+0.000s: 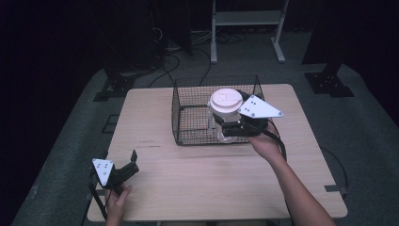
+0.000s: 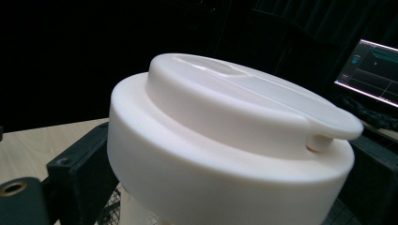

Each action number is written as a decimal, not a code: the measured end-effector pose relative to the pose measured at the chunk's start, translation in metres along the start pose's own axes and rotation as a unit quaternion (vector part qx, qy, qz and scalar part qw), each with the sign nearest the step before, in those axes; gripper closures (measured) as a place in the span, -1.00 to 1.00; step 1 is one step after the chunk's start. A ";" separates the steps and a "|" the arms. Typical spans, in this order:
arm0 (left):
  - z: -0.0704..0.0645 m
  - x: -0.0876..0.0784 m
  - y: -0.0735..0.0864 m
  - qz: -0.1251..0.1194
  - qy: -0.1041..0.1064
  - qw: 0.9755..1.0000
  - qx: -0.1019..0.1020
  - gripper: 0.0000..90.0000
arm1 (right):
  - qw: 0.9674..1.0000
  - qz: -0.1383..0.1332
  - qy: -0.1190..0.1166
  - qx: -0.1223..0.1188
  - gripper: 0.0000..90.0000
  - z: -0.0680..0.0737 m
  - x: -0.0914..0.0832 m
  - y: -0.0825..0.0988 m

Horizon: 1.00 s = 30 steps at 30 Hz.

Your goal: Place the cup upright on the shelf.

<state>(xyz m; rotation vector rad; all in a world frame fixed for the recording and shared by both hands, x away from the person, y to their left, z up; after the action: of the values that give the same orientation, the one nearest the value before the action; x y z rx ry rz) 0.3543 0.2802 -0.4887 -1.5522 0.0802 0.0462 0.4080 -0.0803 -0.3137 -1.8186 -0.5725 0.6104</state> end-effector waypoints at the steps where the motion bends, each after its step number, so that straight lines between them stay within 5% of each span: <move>1: 0.000 0.000 0.000 0.000 0.000 1.000 0.000 -1.00 | 1.000 0.001 0.000 0.000 -0.90 -0.001 0.002 -0.001; 30: 0.000 0.000 0.000 0.000 0.001 1.000 -0.002 -1.00 | 0.999 0.018 0.034 0.005 -0.89 -0.032 0.058 0.005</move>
<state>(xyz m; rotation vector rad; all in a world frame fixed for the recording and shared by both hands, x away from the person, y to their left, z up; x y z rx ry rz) 0.3546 0.2805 -0.4888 -1.5554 0.0818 0.0440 0.4731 -0.0666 -0.3166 -1.8364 -0.4911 0.5733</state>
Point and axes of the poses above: each handheld gripper's, and its own axes: x roughly forward along the jaws, y roughly out of its underside, z roughly to its left, the point moved 8 cm from there along x, roughly forward along the jaws, and after that the axes turned 1 degree about -y, right-handed, at the moved point
